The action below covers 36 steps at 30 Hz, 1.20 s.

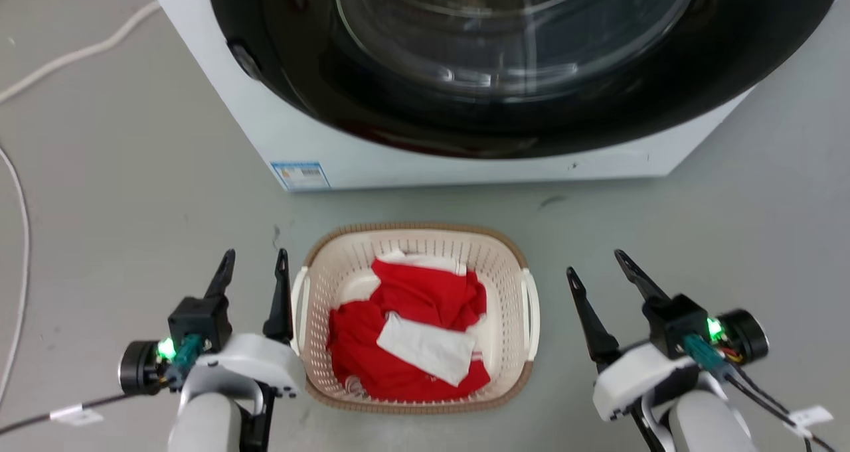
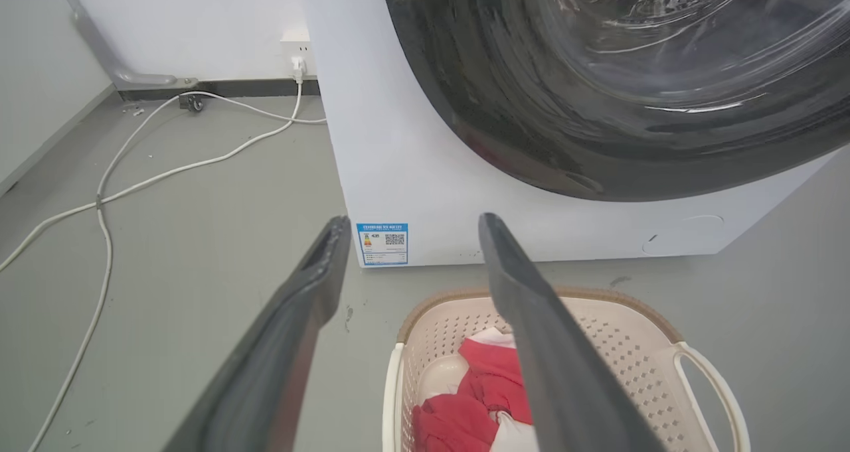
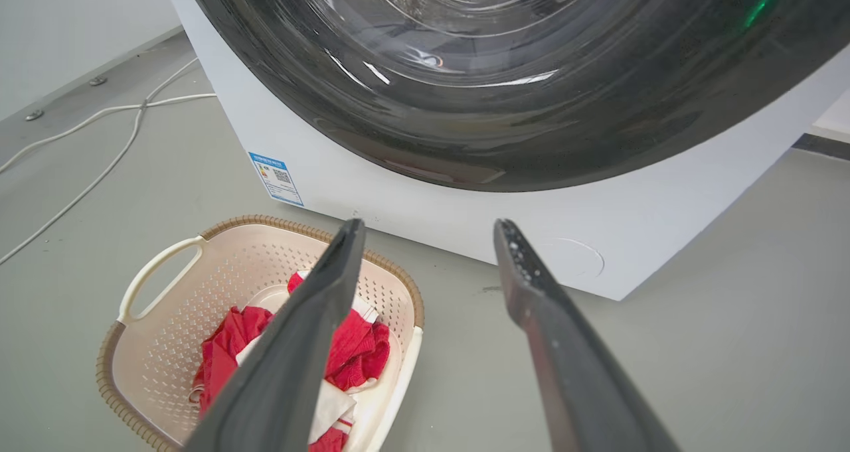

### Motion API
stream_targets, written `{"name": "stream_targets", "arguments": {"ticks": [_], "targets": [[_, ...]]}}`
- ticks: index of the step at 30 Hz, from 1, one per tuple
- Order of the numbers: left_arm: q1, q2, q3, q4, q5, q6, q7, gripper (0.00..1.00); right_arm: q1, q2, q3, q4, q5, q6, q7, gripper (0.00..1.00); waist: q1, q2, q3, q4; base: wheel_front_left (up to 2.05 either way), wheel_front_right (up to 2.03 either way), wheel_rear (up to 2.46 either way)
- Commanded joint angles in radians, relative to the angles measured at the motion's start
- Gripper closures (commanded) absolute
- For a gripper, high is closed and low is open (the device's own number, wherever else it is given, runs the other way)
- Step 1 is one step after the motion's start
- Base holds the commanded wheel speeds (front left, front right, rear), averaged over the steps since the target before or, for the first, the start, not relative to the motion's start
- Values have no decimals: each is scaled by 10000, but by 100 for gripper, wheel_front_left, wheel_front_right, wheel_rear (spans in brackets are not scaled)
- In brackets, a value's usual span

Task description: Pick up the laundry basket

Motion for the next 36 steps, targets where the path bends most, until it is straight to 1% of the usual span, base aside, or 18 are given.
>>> {"name": "stream_targets", "arguments": {"ticks": [1,7,12,18,21,29,36], "targets": [[-350,100,90,237,75,-72,-28,0,-415,-20,69,289,-142,-7,-25,0,-1,0,704,-88,0,0,0],[-1357,342,217,1560,172,-315,-28,0,-1468,-18,298,1843,-506,-7,-26,0,-1,0,1486,-121,0,0,0],[-2077,674,186,2737,295,-408,-28,0,-2202,-17,446,2969,-610,-7,-25,0,-1,0,1960,-168,0,0,0],[-3022,1063,-83,4366,476,-504,-28,0,-3055,-17,879,4563,-624,-7,-25,0,-1,0,2510,-216,0,0,0],[-3429,1143,-200,4971,462,-567,-28,0,-3494,-17,1162,5230,-428,-7,-23,0,-1,0,2793,-253,0,0,0],[-4472,1231,-495,6621,279,-686,-28,0,-4384,-17,1725,6254,-26,-7,-25,0,-1,0,3536,-282,0,0,0],[-5256,1277,-775,7592,135,-720,-28,0,-5110,-17,2074,7046,232,-7,-24,0,-1,0,4141,-290,0,0,0]]}}
